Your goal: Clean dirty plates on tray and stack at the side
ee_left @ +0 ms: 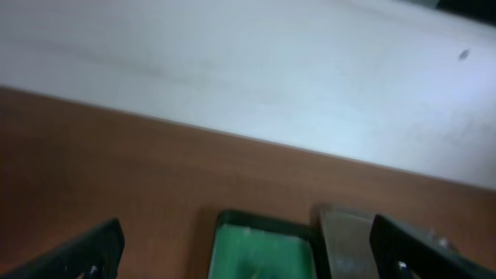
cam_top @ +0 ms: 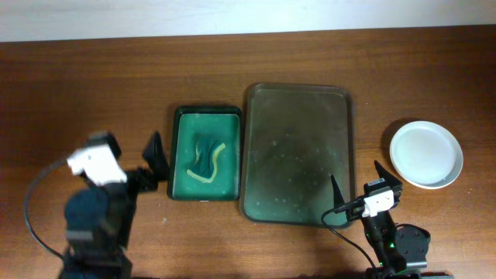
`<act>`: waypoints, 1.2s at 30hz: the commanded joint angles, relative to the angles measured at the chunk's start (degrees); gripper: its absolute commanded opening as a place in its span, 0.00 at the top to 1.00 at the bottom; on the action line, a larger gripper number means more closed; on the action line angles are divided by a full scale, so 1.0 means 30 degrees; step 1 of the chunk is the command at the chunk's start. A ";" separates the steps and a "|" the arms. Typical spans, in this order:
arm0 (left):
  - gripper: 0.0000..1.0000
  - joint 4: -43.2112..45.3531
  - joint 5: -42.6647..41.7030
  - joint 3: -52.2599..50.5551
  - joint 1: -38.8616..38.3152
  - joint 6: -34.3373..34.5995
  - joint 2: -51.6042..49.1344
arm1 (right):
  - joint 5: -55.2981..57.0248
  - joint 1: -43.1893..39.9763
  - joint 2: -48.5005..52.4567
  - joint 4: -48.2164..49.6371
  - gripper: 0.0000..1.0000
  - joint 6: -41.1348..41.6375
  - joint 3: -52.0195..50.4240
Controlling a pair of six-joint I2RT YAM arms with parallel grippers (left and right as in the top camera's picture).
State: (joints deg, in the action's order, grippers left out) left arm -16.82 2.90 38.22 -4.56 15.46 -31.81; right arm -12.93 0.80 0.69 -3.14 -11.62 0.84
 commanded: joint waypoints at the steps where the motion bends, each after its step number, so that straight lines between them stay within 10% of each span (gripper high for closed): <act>1: 0.01 0.2477 -0.0692 -0.4677 0.0219 -0.0408 0.4095 | -0.0036 0.0124 -0.0124 -0.0007 0.02 0.0015 -0.0175; 7: 0.01 0.4911 -0.0699 -0.9996 0.0219 -0.0401 1.0608 | -0.0036 0.0124 -0.0124 -0.0007 0.02 0.0015 -0.0175; 36: 0.01 0.4138 0.0328 -1.2568 0.0058 -0.0408 1.0469 | -0.0036 0.0124 -0.0124 -0.0007 0.02 0.0015 -0.0175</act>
State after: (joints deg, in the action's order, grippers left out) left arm -4.29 3.40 0.69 -4.32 15.33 -0.80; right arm -12.93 0.80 0.69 -3.16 -11.77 0.82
